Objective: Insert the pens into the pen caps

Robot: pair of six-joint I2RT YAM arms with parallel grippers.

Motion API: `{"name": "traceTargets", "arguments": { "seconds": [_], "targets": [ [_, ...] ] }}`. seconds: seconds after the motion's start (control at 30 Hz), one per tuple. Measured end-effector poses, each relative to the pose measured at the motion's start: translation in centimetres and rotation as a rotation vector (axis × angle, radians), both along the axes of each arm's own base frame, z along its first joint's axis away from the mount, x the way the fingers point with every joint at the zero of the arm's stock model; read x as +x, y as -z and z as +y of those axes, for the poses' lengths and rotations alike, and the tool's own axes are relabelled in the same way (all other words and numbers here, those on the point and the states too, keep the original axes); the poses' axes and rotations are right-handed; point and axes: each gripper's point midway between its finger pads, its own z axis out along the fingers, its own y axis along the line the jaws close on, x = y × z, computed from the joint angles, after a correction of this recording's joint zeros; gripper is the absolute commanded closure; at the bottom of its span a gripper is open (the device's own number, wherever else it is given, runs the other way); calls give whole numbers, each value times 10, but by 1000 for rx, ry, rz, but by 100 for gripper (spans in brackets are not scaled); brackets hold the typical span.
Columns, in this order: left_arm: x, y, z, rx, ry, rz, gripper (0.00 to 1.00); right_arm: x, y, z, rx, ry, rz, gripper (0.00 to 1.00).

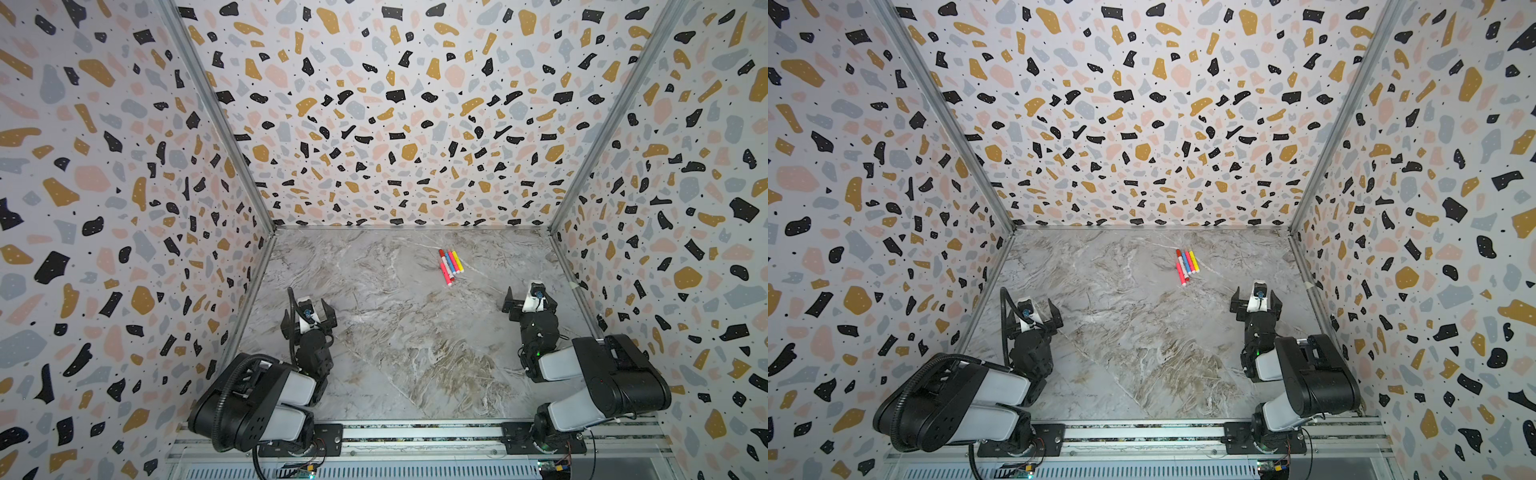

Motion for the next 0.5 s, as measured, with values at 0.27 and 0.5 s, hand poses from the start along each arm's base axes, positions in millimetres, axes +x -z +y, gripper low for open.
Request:
{"name": "traceTargets", "arguments": {
  "seconds": [0.27, 0.5],
  "targets": [
    [8, 9, 15, -46, -39, 37, 1, -1, 10, 3, 12, -14, 38, 1],
    [8, 13, 13, -53, -31, 51, 1, -1, 10, 4, 13, -20, 40, 1]
  ]
}}
